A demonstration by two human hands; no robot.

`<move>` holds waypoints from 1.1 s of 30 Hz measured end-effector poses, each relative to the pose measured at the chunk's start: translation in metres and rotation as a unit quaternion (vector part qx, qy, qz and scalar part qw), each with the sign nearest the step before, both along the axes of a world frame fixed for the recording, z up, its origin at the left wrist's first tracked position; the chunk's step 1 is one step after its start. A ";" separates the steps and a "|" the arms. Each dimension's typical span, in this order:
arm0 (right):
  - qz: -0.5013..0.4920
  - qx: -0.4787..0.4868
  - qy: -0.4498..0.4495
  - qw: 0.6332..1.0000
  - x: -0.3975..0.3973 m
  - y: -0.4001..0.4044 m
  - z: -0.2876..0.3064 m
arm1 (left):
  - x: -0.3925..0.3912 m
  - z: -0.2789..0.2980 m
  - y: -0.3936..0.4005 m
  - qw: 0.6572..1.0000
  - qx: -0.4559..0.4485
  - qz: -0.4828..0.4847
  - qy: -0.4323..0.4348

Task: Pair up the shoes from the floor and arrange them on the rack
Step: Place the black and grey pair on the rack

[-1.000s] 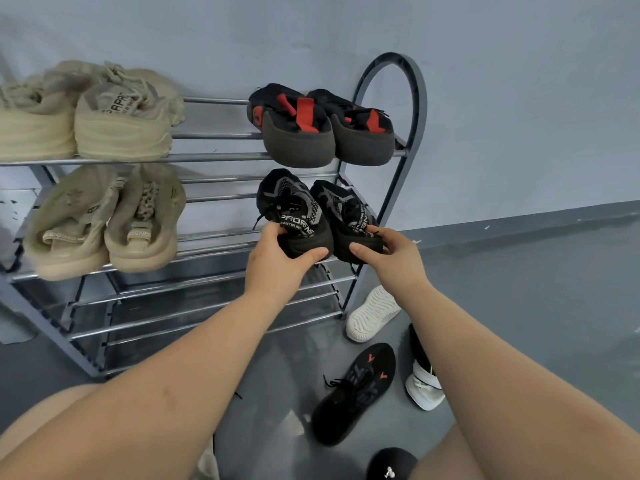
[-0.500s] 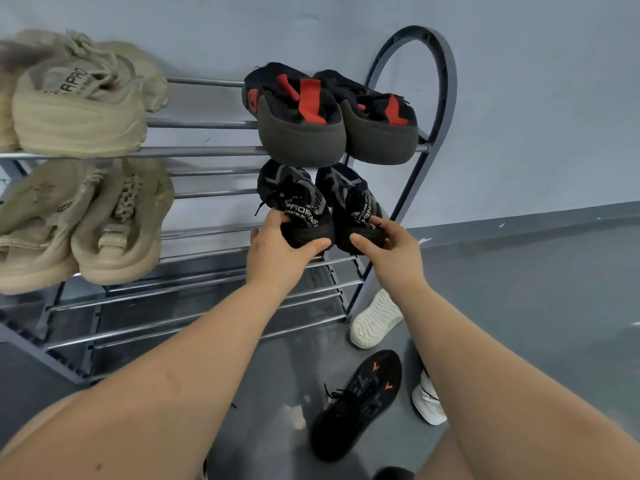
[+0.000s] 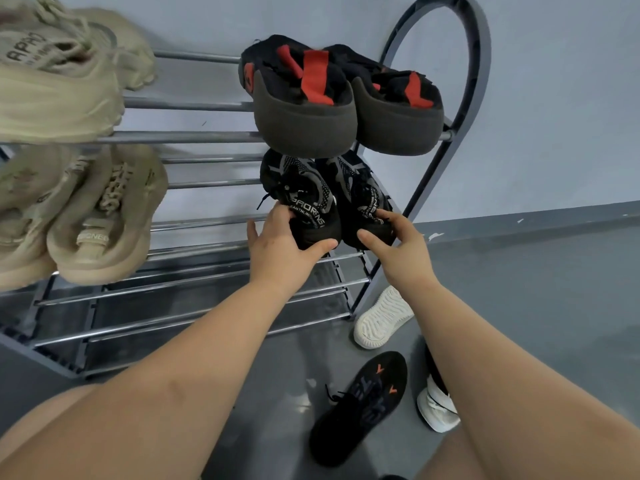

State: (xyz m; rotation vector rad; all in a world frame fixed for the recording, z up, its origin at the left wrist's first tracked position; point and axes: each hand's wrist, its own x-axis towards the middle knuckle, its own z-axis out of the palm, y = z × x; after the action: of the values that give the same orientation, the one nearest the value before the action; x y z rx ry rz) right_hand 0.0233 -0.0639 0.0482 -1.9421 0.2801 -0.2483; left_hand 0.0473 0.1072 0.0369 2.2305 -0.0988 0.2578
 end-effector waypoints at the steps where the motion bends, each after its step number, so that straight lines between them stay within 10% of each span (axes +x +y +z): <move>1: 0.002 -0.007 -0.001 1.000 0.000 0.000 0.000 | 0.000 0.000 0.000 1.000 0.002 0.001 0.001; 10: 0.024 -0.060 0.025 0.998 -0.014 0.009 0.011 | -0.015 0.012 0.005 0.999 0.007 -0.015 0.031; 20: 0.041 -0.165 0.079 0.982 -0.059 0.009 0.031 | -0.051 0.021 0.026 0.974 0.213 -0.062 0.051; 33: 0.157 -0.381 0.215 0.885 -0.118 0.054 0.028 | -0.109 0.039 0.074 0.901 0.399 -0.149 0.076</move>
State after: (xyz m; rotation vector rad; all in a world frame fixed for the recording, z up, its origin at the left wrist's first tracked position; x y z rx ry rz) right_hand -0.0945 -0.0097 0.0766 -2.7833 0.1540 0.3541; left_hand -0.0620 0.1810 0.0759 2.9871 -0.5412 -0.1680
